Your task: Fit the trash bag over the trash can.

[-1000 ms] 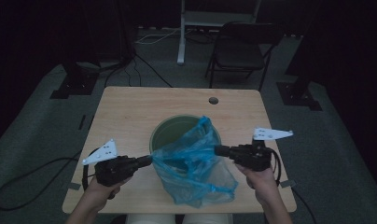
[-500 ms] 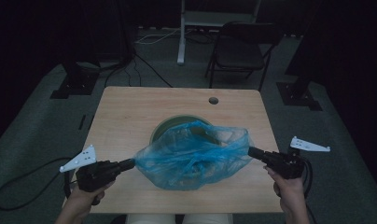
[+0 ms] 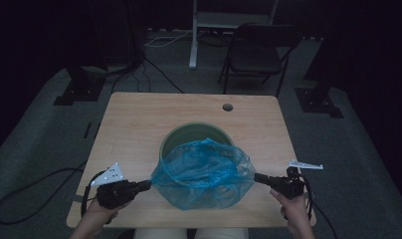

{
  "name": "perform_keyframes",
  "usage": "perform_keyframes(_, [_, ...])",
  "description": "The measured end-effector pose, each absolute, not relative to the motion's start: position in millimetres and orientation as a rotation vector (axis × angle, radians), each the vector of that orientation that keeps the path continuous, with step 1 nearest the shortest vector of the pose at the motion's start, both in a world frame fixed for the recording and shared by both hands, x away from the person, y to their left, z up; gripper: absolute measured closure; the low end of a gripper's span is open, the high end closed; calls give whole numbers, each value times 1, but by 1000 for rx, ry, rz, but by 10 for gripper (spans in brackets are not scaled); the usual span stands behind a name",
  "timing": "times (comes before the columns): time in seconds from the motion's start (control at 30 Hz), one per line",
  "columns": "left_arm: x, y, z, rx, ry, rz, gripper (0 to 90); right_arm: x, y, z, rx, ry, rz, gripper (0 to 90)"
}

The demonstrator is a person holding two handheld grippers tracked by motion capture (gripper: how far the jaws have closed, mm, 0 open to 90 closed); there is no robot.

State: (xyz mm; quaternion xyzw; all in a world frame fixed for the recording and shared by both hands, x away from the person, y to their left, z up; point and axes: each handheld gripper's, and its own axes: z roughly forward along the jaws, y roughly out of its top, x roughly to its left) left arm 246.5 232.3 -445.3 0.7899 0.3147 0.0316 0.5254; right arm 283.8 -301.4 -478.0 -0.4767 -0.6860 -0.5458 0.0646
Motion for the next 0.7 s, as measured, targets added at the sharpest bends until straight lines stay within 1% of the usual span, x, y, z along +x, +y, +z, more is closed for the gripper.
perform_keyframes(0.03, [246, 232, -445, 1890, 753, 76, 862, 284, -302, -477, -1444, -2073, -1645, 874])
perform_keyframes(0.1, [248, 238, -444, 1822, 737, 11, 701, 283, -304, -473, -1435, -2072, -1661, 814])
perform_keyframes(0.17, [247, 242, -440, 1803, 745, 27, 651, 280, -308, -466, -1431, -2063, -1698, 722])
perform_keyframes(0.2, [247, 244, -437, 1793, 744, 15, 599, 279, -311, -461, -1429, -2060, -1711, 712])
perform_keyframes(0.23, [247, 244, -437, 1793, 744, 15, 585, 279, -311, -461, -1429, -2060, -1711, 712])
perform_keyframes(0.27, [246, 248, -431, 1788, 739, 20, 532, 275, -316, -449, -1415, -2076, -1738, 656])
perform_keyframes(0.3, [246, 250, -428, 1779, 738, 11, 473, 274, -319, -442, -1413, -2087, -1753, 635])
perform_keyframes(0.33, [246, 250, -428, 1779, 738, 11, 460, 274, -319, -442, -1413, -2087, -1753, 635])
perform_keyframes(0.37, [246, 253, -423, 1765, 746, 22, 460, 273, -322, -434, -1409, -2100, -1772, 596])
perform_keyframes(0.4, [246, 254, -420, 1761, 743, 28, 405, 272, -326, -422, -1409, -2112, -1806, 567])
perform_keyframes(0.47, [249, 255, -413, 1759, 745, 49, 386, 274, -327, -409, -1395, -2121, -1849, 526])
perform_keyframes(0.57, [259, 248, -396, 1771, 736, 66, 378, 286, -318, -389, -1337, -2142, -1891, 502])
perform_keyframes(0.63, [263, 244, -391, 1775, 726, 57, 370, 298, -304, -376, -1281, -2162, -1900, 485])
perform_keyframes(0.7, [280, 227, -380, 1794, 721, -15, 363, 312, -287, -369, -1236, -2192, -1877, 452])
